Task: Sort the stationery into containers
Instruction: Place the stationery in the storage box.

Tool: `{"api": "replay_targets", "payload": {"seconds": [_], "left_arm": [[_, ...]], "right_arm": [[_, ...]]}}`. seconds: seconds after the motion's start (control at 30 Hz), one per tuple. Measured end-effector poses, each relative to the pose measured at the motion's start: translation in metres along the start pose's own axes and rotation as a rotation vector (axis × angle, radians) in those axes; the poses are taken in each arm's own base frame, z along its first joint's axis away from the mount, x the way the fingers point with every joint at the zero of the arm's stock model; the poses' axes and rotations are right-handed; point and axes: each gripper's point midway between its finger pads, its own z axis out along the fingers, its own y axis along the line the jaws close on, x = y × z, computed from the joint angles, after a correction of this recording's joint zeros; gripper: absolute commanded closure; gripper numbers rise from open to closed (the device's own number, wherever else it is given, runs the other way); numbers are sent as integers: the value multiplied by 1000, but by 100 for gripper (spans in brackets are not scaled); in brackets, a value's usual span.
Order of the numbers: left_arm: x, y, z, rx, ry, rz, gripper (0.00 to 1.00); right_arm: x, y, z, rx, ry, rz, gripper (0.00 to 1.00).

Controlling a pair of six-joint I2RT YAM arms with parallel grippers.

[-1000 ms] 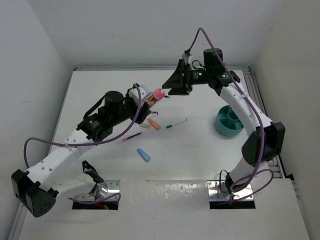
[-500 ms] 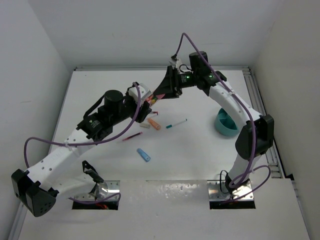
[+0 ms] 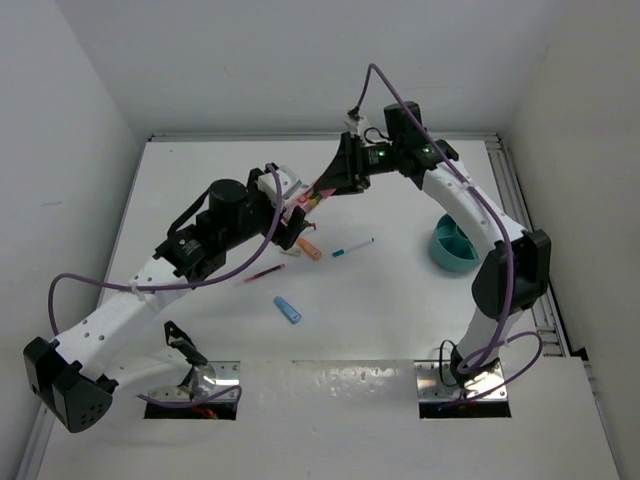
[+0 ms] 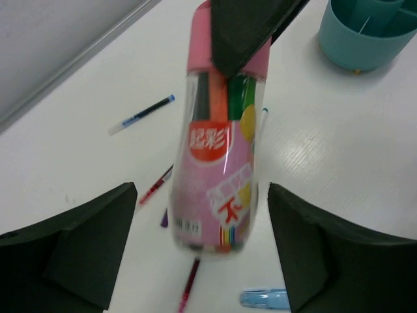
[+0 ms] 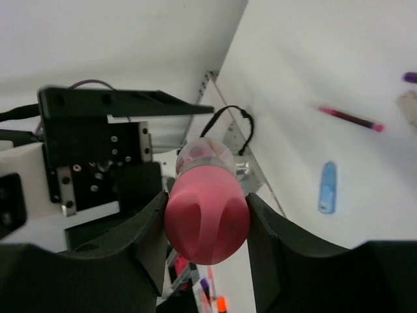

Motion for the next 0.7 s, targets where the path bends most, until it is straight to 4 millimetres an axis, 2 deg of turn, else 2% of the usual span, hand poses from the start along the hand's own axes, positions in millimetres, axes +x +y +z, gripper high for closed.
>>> {"api": "replay_targets", "payload": {"seconds": [0.1, 0.17, 0.27, 0.37, 0.43, 0.5, 0.6, 0.7], "left_arm": [[-2, 4, -1, -15, -3, 5, 5], [-4, 8, -3, -28, 1, 18, 5], [-8, 19, -8, -54, 20, 40, 5], [-19, 35, -11, -85, 41, 58, 3], [-23, 46, -9, -104, 60, 68, 2], [-19, 55, -7, -121, 96, 64, 2], [0, 66, -1, -126, 187, 42, 0], [21, 72, 10, -111, 272, 6, 0]], "right_arm": [[-8, -15, -17, 52, -30, -19, 100], [-20, -31, -41, 120, -74, -50, 100], [-41, -55, -94, 259, -166, -104, 100], [-47, -74, -154, 412, -254, -151, 100], [-42, -83, -201, 544, -307, -187, 100], [-31, -87, -242, 691, -337, -239, 100], [-17, -78, -280, 828, -365, -314, 100], [-1, -82, -313, 964, -350, -343, 100]]}}
